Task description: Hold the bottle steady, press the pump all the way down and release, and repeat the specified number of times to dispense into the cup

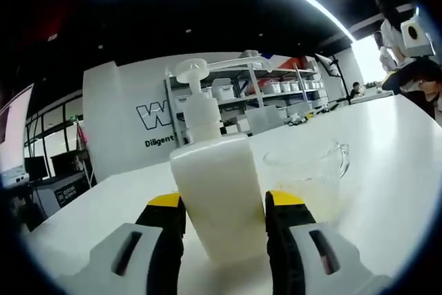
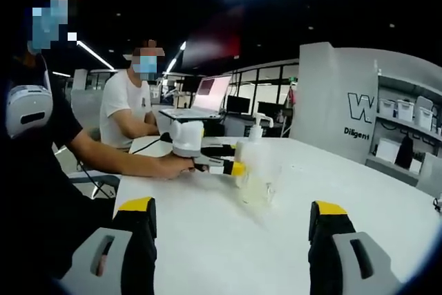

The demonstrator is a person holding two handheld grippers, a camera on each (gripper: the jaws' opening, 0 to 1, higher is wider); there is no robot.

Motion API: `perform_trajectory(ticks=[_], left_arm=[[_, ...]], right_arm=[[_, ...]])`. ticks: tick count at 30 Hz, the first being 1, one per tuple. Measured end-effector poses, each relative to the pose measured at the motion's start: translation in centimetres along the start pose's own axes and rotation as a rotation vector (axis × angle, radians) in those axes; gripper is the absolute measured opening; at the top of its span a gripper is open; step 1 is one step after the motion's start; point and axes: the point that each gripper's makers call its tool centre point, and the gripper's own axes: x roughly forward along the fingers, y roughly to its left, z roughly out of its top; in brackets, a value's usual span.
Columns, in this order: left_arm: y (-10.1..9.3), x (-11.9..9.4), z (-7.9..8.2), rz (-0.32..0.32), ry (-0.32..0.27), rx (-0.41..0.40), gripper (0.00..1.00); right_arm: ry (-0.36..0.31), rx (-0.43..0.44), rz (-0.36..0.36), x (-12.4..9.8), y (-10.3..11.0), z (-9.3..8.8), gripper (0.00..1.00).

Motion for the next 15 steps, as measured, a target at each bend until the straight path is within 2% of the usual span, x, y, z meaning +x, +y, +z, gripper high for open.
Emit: perform_trajectory(ticks=[15], left_arm=[[0.0,0.0,0.0,-0.004,0.003,-0.018,0.44]], right_arm=[[0.041,-0.032,0.007,0.6,-1.5,1.5,0.87]])
